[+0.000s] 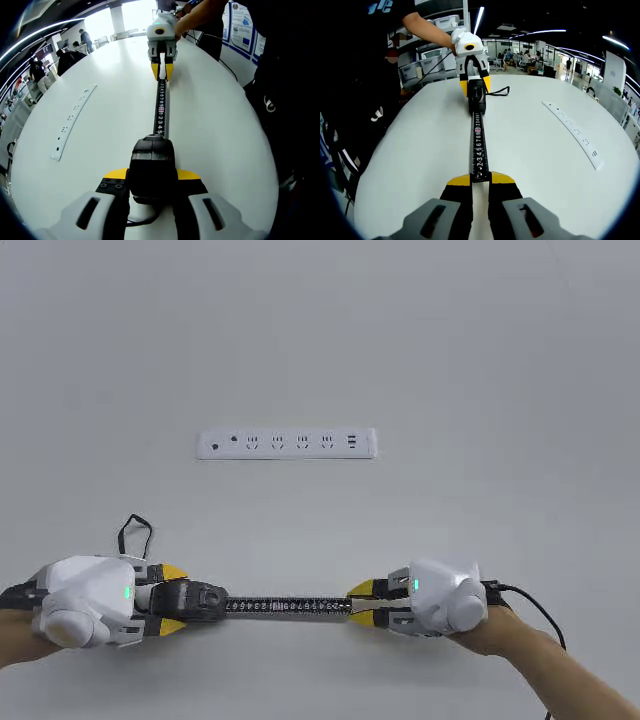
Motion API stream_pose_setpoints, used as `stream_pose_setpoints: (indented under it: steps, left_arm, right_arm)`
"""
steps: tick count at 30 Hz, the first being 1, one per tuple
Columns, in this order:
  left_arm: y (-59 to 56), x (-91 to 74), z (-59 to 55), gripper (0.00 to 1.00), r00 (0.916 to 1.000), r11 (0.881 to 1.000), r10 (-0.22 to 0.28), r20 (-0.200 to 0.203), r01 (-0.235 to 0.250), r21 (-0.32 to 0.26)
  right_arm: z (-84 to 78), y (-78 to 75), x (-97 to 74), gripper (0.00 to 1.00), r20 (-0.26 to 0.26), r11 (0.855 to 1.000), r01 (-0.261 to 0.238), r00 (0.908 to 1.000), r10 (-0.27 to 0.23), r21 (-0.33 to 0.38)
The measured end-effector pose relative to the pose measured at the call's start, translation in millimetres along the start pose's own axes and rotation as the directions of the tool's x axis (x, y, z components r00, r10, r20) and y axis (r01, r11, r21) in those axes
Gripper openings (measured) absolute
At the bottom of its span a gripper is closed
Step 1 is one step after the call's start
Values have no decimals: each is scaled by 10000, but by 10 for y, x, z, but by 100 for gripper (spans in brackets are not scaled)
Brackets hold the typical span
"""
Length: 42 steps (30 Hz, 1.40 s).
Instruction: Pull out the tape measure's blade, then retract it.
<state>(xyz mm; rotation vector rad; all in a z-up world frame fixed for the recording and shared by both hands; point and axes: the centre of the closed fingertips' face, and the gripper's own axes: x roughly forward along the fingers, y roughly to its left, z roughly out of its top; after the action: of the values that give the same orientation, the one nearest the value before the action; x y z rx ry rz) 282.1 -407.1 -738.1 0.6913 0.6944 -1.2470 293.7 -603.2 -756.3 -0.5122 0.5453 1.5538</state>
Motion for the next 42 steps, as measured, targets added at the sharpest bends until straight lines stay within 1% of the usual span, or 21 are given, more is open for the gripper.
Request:
stream_pose_setpoints:
  steps: [8,13,22,24,27,30,34,38,42]
  left_arm:
    - [0,-3,-12,29,10000,10000,14,-5,-14,1]
    - [16,27,-113,29,10000,10000,-1,-31,1,12]
    - [20,54,-156,29,10000,10000,-28,-65,28,52]
    - [15,54,-139,29,10000,10000,-41,-81,42,69]
    - [15,62,-141,29,9999,9999,-62,-110,63,102]
    - [15,63,-137,29,9999,9999,-60,-142,62,128]
    - [13,65,-129,29,9999,9999,-54,-154,56,117]
    - [7,60,-94,29,9998,9999,-52,-176,54,125]
    - [5,61,-98,29,9998,9999,-59,-188,61,127]
  right_arm:
    - [-40,-5,-92,7,-104,10000,84,9999,-84,-2]
    - [-101,-10,-152,7,-191,9998,173,9997,-173,19]
    - [-204,-22,-282,7,-350,9994,322,9989,-318,114]
    - [-216,-19,-302,7,-372,9993,337,9988,-332,132]
    - [-233,-17,-320,7,-392,9993,352,9986,-345,160]
    - [-235,-12,-349,7,-396,9992,399,9984,-397,46]
    - [-274,-17,-361,7,-428,9991,406,9983,-401,121]
    - [-288,-13,-388,7,-423,9990,417,9983,-410,155]
    - [-321,-19,-426,7,-449,9988,453,9980,-443,205]
